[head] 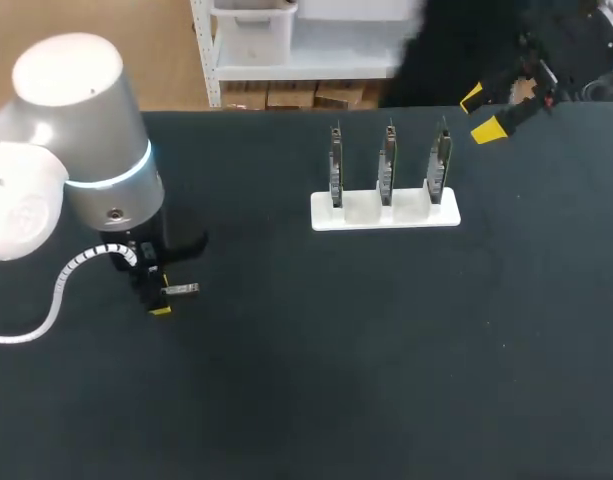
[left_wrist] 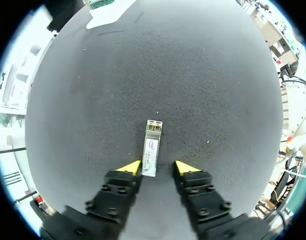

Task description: Pick up the optical module with the left hand, and insert it into the network port with the right hand.

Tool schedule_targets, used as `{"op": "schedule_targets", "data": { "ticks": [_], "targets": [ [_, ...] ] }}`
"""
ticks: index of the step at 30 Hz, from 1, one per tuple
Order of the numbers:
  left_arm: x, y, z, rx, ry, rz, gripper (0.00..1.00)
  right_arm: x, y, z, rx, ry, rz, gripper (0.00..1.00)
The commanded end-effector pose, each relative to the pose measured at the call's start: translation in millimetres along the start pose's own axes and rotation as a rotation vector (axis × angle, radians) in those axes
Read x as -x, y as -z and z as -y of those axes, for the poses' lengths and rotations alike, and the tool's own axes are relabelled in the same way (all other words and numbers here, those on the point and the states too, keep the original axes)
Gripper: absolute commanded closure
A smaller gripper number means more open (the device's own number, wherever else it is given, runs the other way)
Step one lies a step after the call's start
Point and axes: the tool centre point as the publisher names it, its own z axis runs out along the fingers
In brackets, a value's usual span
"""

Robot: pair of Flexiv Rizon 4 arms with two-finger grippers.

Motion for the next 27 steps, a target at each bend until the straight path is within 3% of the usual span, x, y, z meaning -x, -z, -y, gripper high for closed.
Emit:
{"op": "schedule_targets", "data": {
  "ticks": [1, 12, 21, 24, 27],
  "targets": [
    [-2.0, -5.2, -3.8, -0.007, -0.001, 0.001, 1.00, 0.2, -0.3, -0.5, -0.002, 0.000, -0.001, 0.00],
    [-3.6, -4.0, -3.6, -0.010, 0.003, 0.016, 1.00, 0.2, -0.3, -0.5, -0.002, 0.000, -0.001, 0.00],
    [-4.5, 26.4, -3.0, -0.043, -0.061, 0.310, 1.00, 0.2, -0.3, -0.5, -0.002, 0.000, -0.001, 0.00],
    [-3.1, 39.6, -3.4, -0.011, -0.069, 0.373, 1.00, 0.2, -0.3, -0.5, -0.002, 0.000, -0.001, 0.00],
    [-3.0, 48.7, -3.6, 0.028, -0.057, 0.385, 1.00, 0.2, -0.3, -0.5, -0.002, 0.000, -0.001, 0.00]
  ]
}}
